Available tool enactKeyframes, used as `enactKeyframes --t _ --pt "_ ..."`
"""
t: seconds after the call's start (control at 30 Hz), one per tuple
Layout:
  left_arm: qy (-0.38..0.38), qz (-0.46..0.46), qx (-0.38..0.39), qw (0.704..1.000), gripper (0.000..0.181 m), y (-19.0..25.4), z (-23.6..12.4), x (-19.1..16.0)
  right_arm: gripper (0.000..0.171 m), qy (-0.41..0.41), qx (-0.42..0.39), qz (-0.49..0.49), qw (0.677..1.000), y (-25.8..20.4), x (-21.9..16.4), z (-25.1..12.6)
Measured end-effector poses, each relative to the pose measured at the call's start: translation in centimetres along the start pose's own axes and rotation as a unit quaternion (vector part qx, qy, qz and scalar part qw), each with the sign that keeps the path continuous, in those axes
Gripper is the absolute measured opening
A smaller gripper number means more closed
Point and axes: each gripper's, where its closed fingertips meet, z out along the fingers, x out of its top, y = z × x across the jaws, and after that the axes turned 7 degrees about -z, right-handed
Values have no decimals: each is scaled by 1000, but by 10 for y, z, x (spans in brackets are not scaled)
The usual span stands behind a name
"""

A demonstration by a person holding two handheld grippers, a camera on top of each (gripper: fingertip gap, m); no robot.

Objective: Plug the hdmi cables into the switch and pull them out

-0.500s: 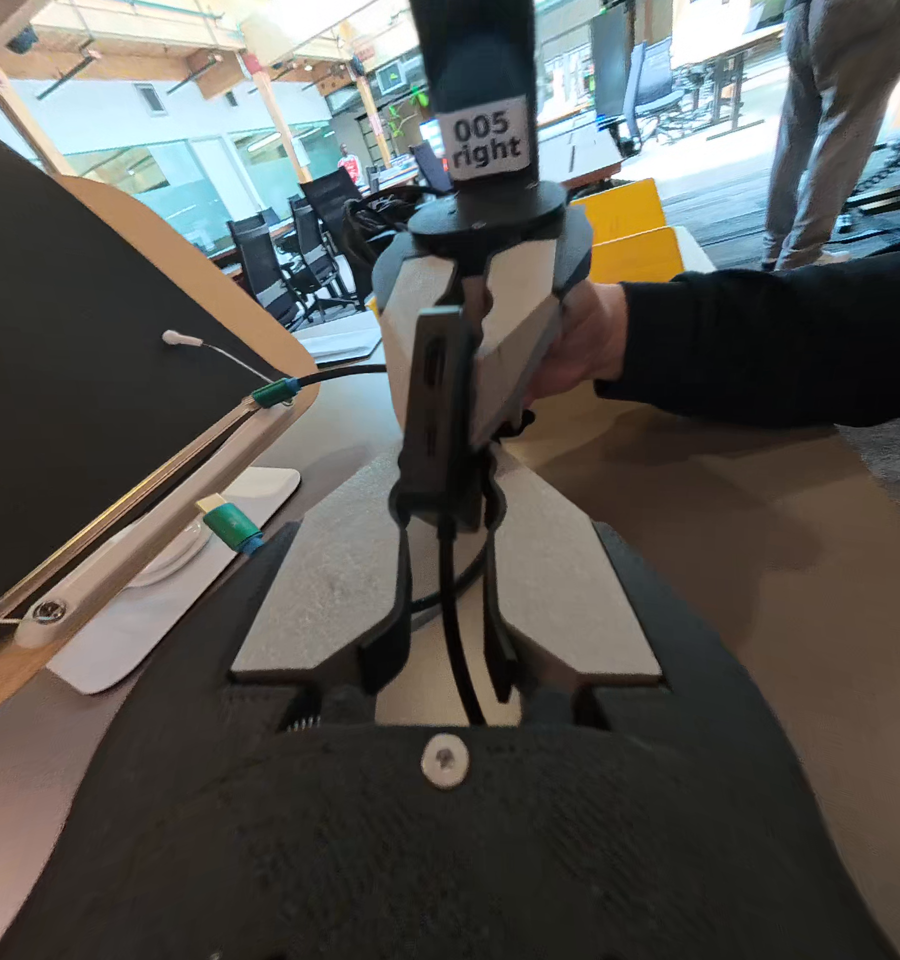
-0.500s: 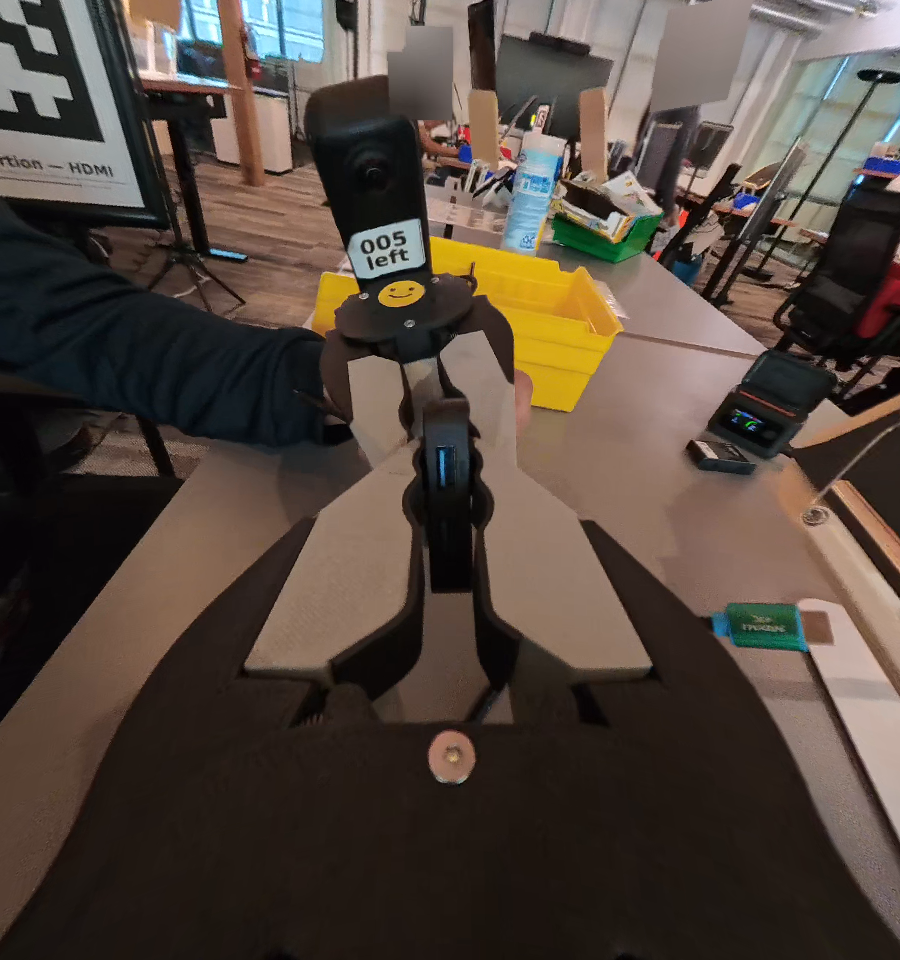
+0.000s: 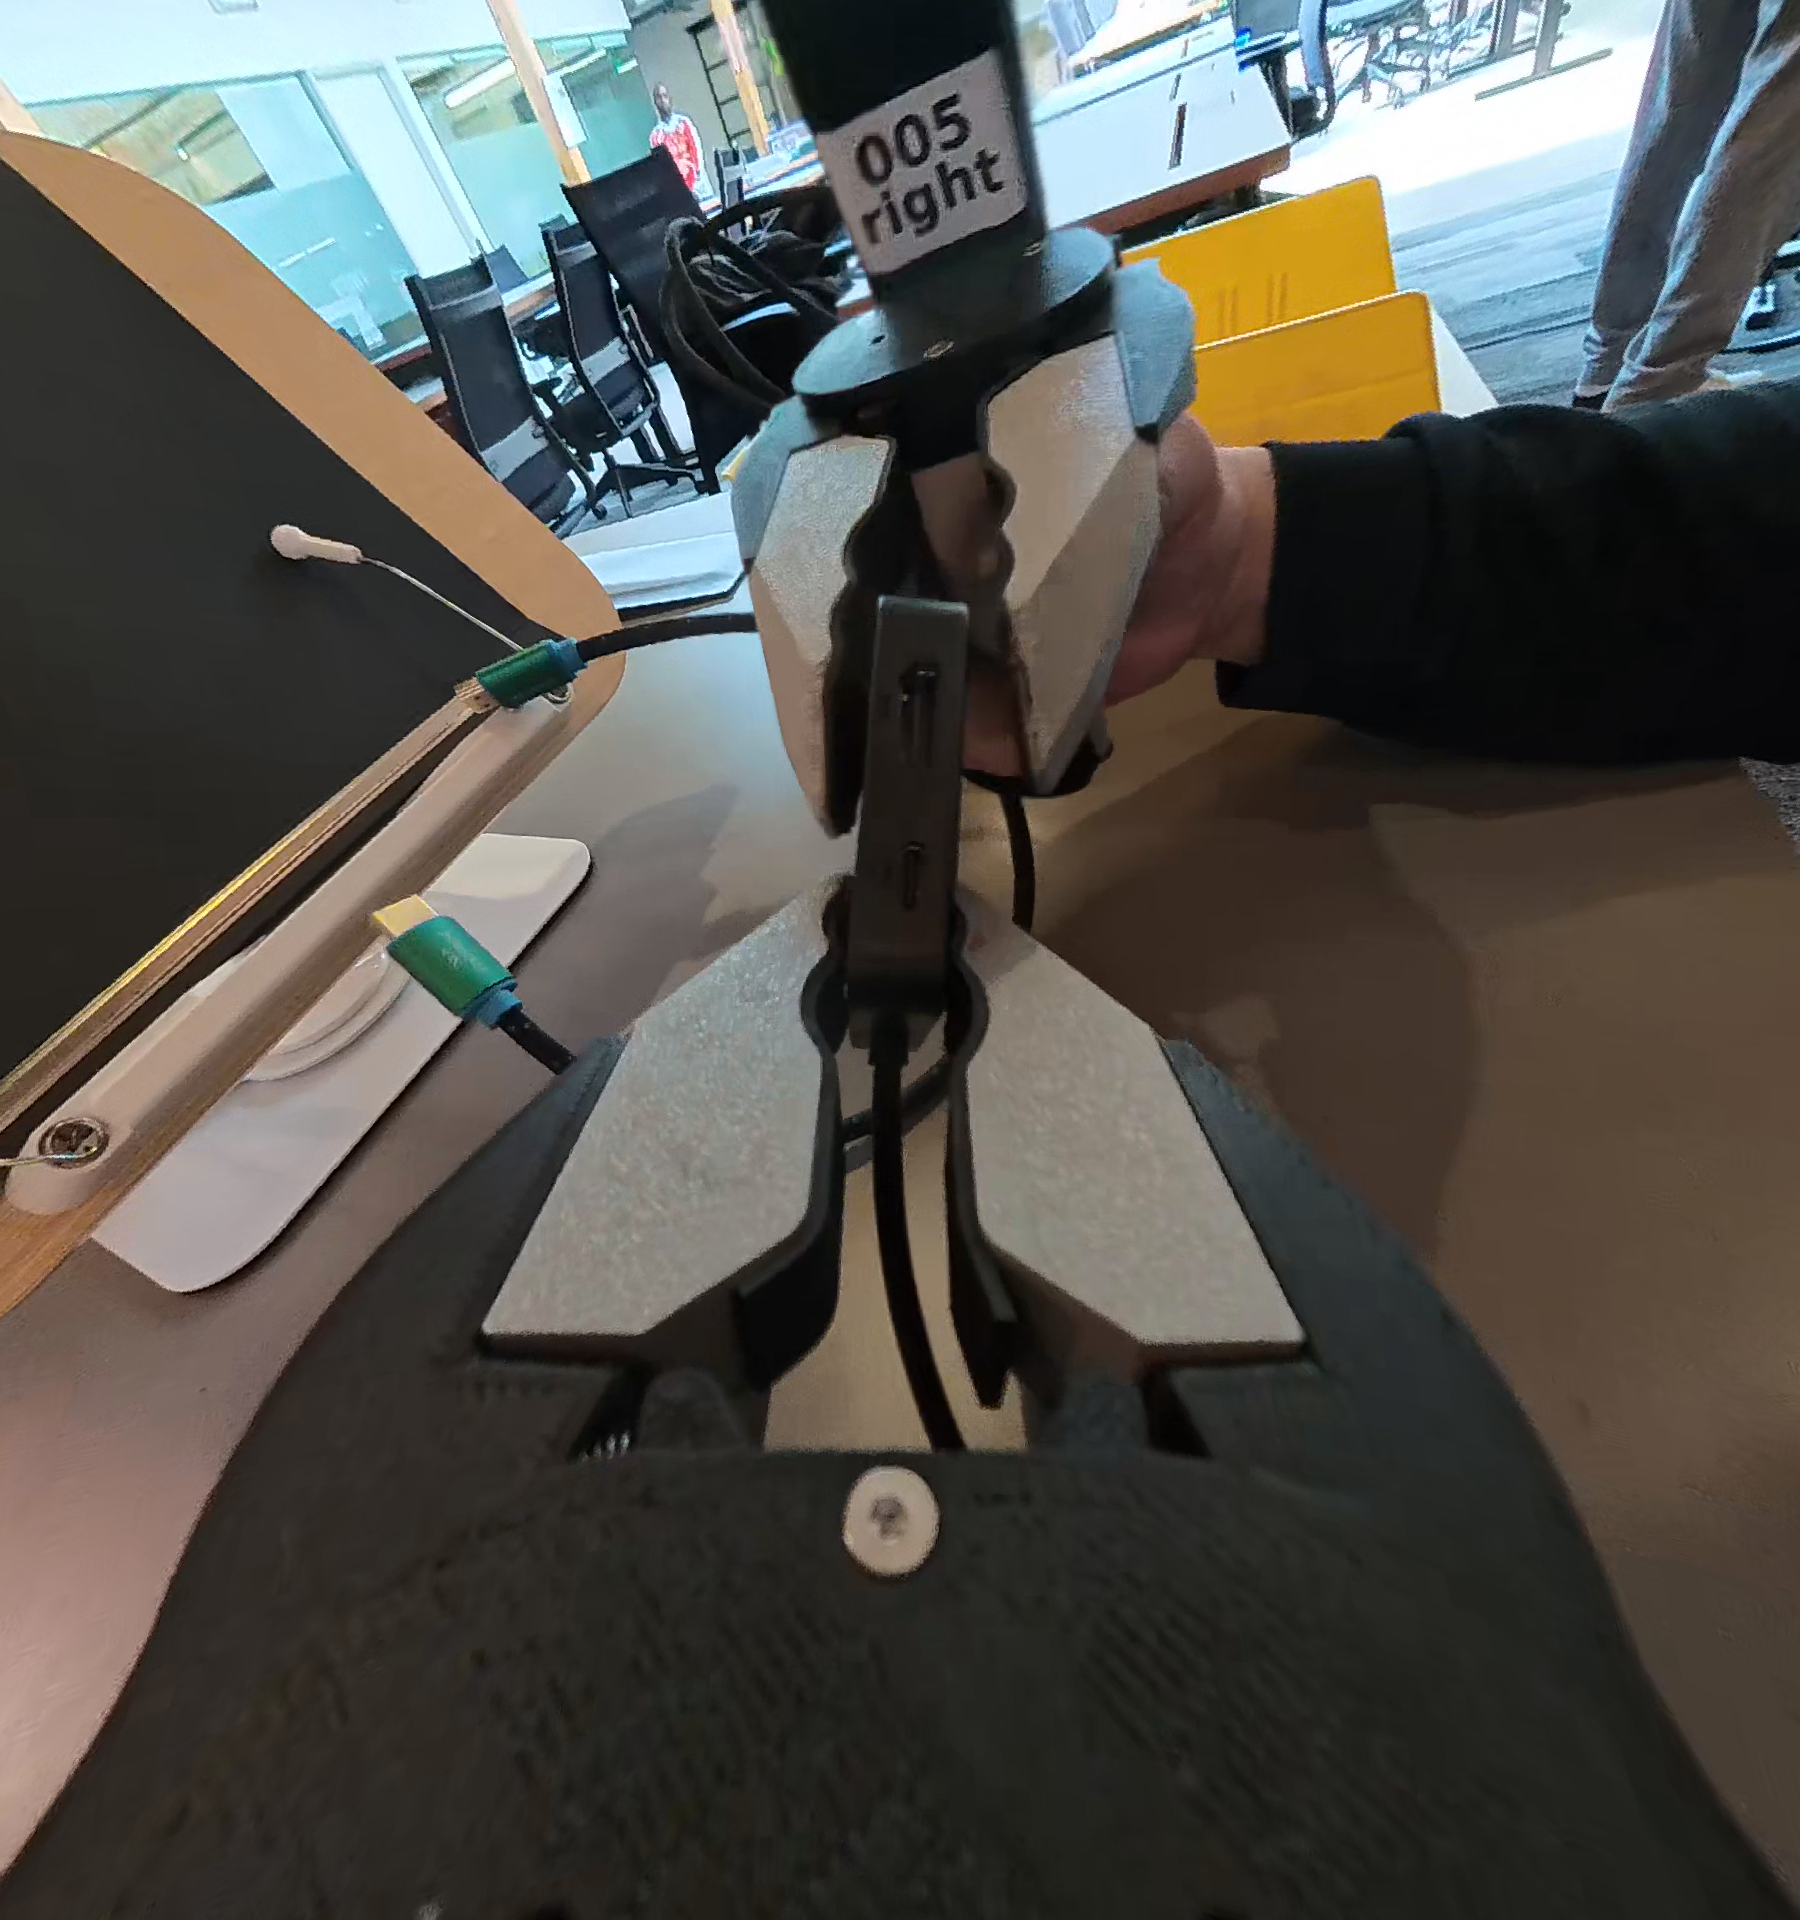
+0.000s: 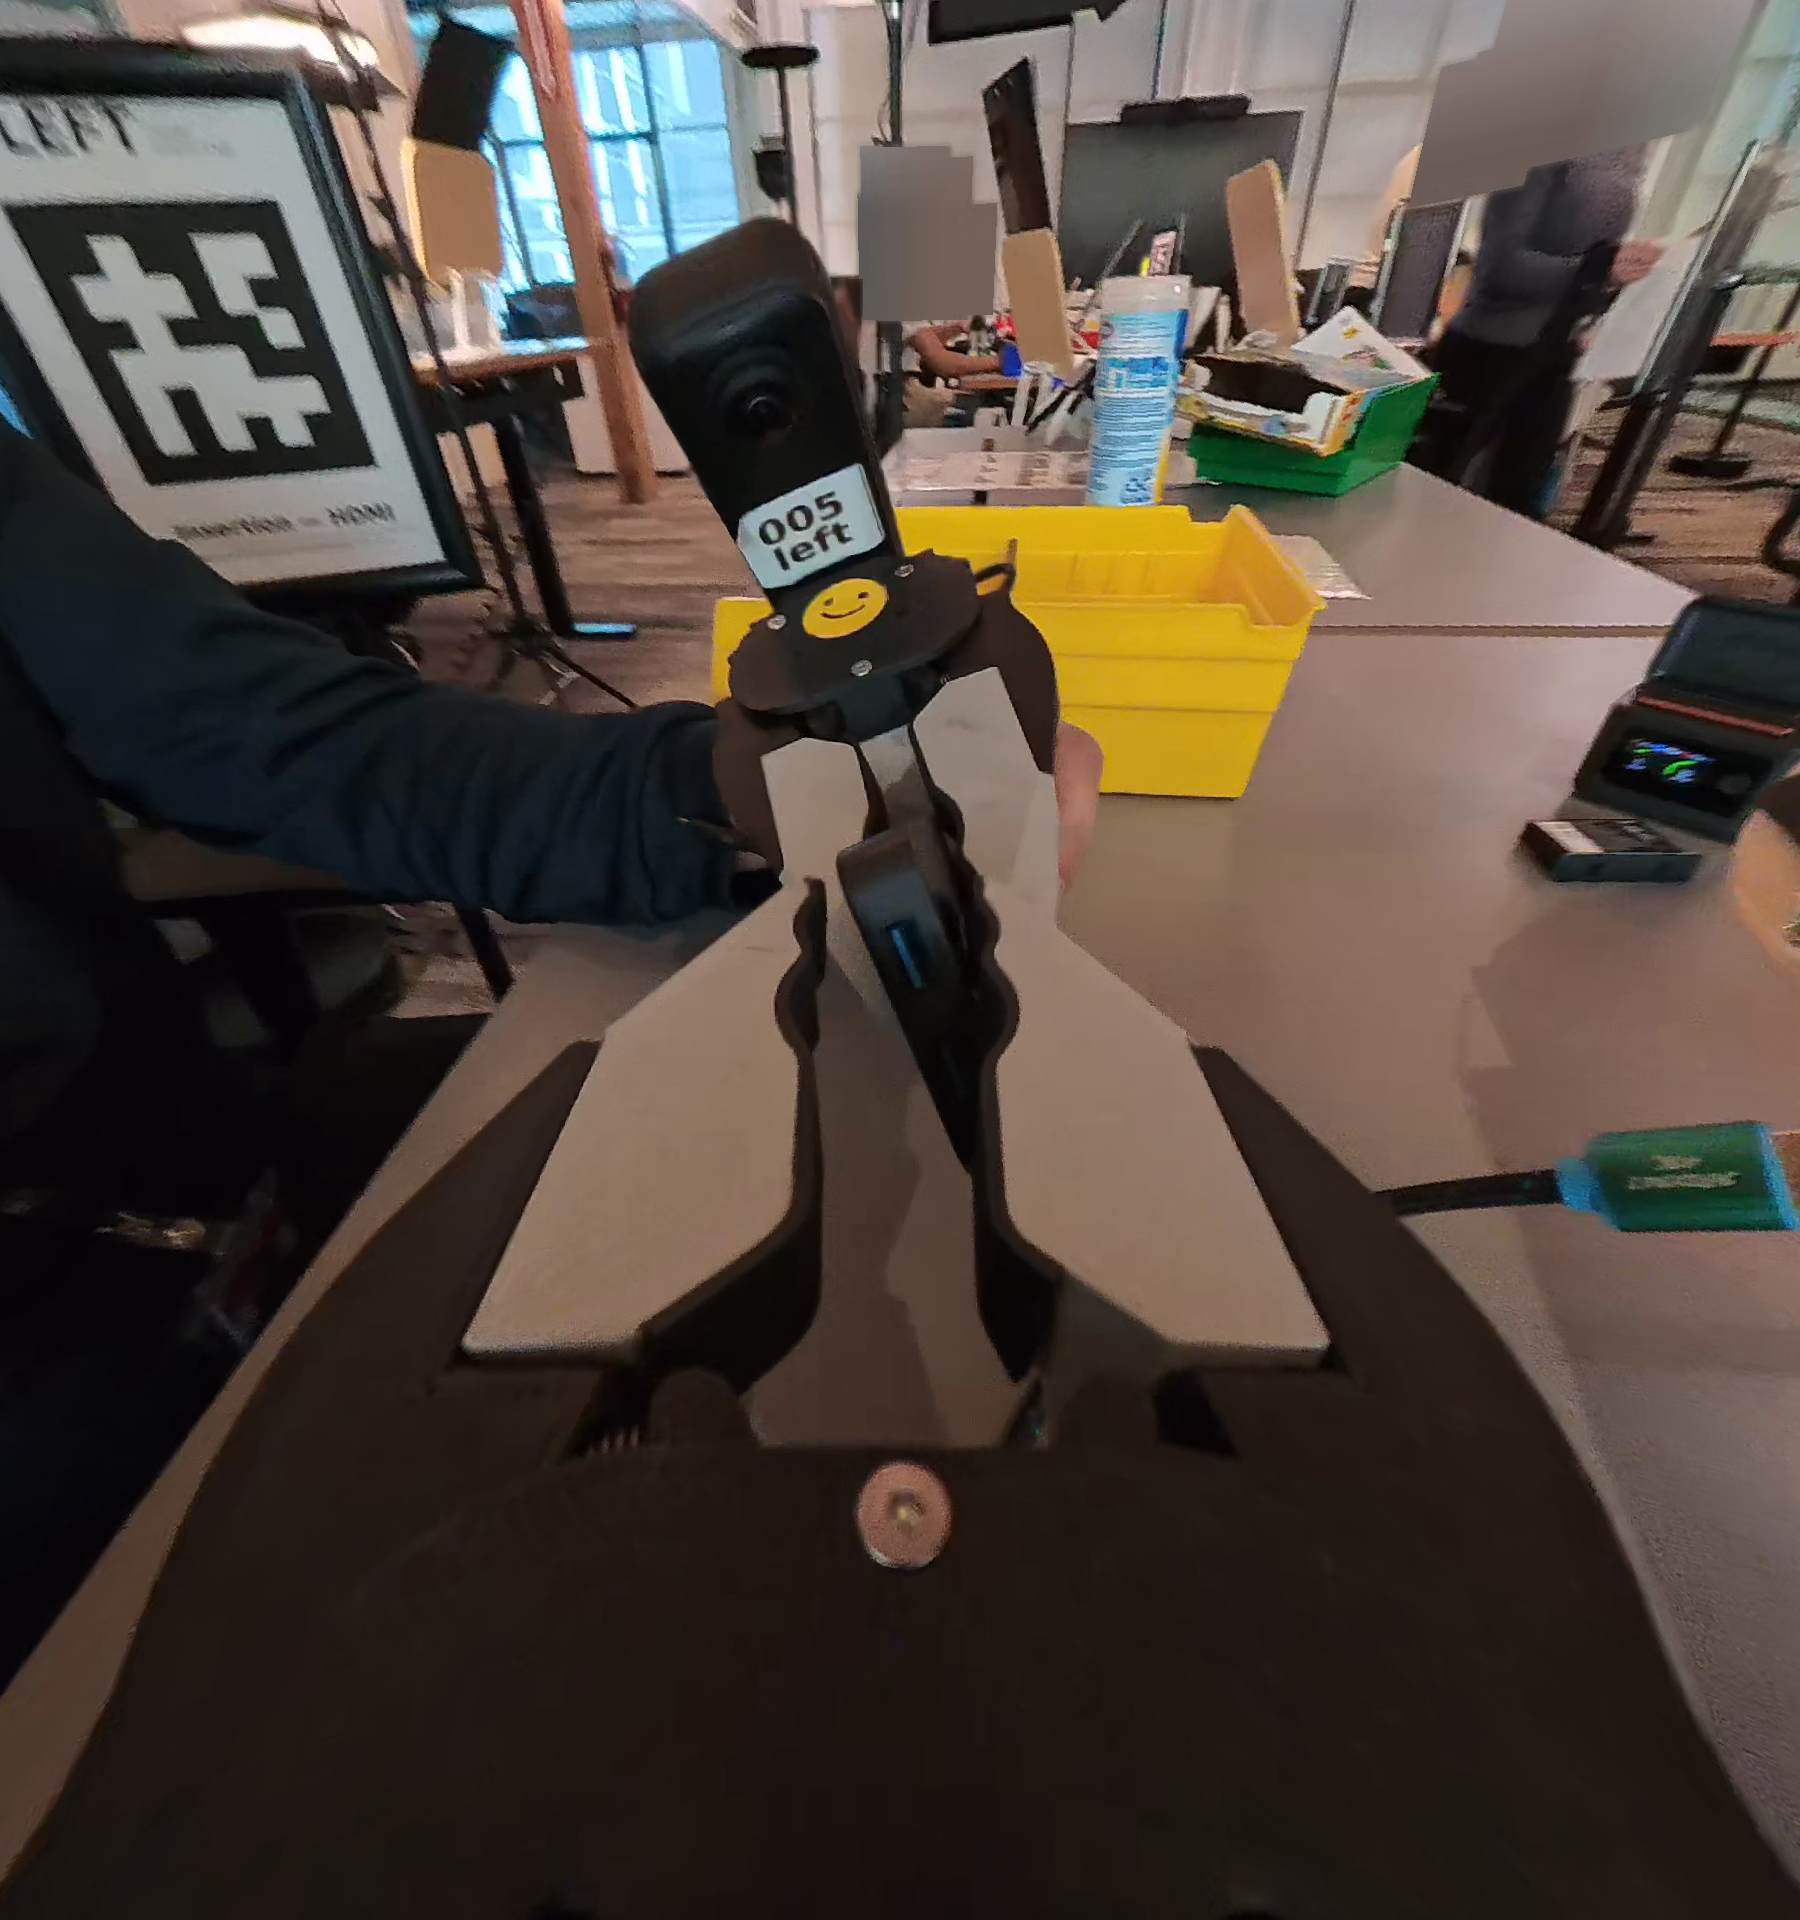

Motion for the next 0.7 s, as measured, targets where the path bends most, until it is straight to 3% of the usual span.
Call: enactKeyframes --t 0.7 --pt "-45 67 128 988 11 -35 -2 -14 22 26 -88 -4 996 30 8 -16"
